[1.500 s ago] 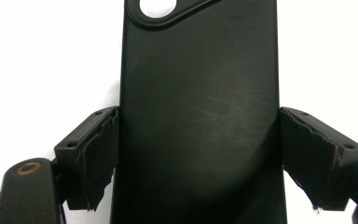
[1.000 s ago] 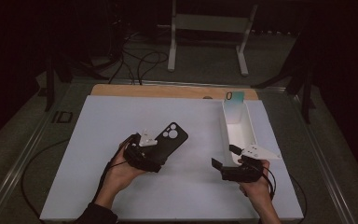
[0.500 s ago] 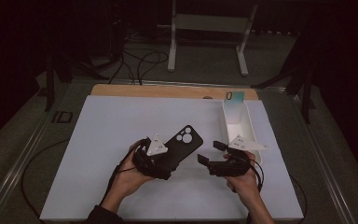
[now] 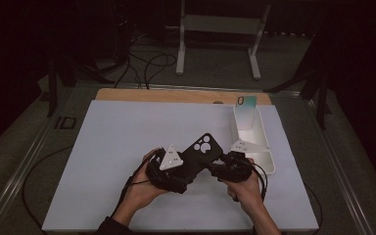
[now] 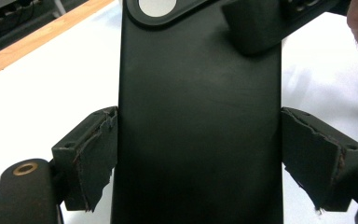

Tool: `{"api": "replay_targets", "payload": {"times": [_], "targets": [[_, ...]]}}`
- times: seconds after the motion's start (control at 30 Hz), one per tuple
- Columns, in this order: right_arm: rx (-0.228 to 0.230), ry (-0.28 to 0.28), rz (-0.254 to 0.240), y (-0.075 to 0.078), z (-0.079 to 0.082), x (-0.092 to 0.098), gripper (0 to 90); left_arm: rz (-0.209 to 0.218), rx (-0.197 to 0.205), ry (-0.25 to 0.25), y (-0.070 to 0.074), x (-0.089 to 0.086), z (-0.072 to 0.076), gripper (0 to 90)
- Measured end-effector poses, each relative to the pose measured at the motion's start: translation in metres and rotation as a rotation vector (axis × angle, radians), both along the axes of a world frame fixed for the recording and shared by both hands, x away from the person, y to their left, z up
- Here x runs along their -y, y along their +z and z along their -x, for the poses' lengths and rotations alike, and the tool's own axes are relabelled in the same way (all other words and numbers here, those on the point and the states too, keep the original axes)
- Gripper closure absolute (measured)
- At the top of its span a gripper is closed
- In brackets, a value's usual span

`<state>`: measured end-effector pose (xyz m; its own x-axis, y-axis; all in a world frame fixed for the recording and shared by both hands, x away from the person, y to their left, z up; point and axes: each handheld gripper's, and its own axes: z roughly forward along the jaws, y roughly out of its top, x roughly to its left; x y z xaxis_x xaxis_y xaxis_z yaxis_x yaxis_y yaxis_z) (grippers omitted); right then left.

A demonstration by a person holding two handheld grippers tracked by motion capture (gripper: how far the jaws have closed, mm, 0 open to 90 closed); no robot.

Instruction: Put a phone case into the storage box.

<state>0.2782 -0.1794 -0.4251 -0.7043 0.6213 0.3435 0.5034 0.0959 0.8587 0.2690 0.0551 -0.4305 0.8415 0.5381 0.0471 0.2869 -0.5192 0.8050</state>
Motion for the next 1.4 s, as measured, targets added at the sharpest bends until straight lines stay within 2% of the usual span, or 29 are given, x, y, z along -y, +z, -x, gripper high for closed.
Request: {"api": "replay_targets", "payload": {"times": [0.1,0.2,0.43,0.57,0.63,0.73,0.9,1.0,1.03,1.1,1.13,1.2,1.4], "targets": [[-0.007,0.025,-0.010,0.001,0.000,-0.003,62.6,-0.001,0.001,-0.002,-0.001,0.003,0.001,15.5],[-0.010,0.054,-0.031,0.001,0.001,-0.004,74.8,-0.004,-0.007,-0.016,-0.002,0.007,0.003,15.3],[-0.003,0.089,-0.029,0.002,0.004,-0.008,81.0,-0.034,0.008,-0.007,-0.004,0.011,0.004,14.3],[-0.006,0.098,-0.025,0.002,0.004,-0.013,85.2,-0.061,0.024,0.017,-0.007,0.013,0.004,13.5],[0.010,0.090,-0.003,0.002,0.005,-0.014,85.5,-0.048,0.013,0.016,-0.007,0.011,0.003,14.0],[0.012,0.089,-0.007,0.002,0.005,-0.013,85.6,-0.023,-0.003,0.028,-0.007,0.006,0.001,14.9],[0.026,0.089,-0.009,0.005,0.006,-0.008,85.6,0.038,-0.051,0.018,-0.006,-0.004,-0.002,13.5],[0.032,0.088,-0.008,0.005,0.006,-0.006,85.6,0.054,-0.066,0.012,-0.005,-0.007,-0.003,11.8],[0.036,0.094,-0.009,0.005,0.007,-0.004,85.5,0.071,-0.081,0.006,-0.005,-0.010,-0.004,10.8],[0.036,0.095,-0.012,0.005,0.007,-0.004,85.5,0.071,-0.081,0.006,-0.005,-0.010,-0.004,10.4],[0.036,0.095,-0.012,0.005,0.007,-0.004,85.6,0.086,-0.104,-0.014,-0.005,-0.012,-0.005,10.4],[0.042,0.109,-0.018,0.007,0.008,-0.001,85.5,0.100,-0.125,-0.035,-0.005,-0.013,-0.006,7.5],[0.054,0.158,-0.032,0.009,0.010,-0.001,85.4,0.114,-0.160,-0.089,-0.006,-0.011,-0.005,4.6]]}}
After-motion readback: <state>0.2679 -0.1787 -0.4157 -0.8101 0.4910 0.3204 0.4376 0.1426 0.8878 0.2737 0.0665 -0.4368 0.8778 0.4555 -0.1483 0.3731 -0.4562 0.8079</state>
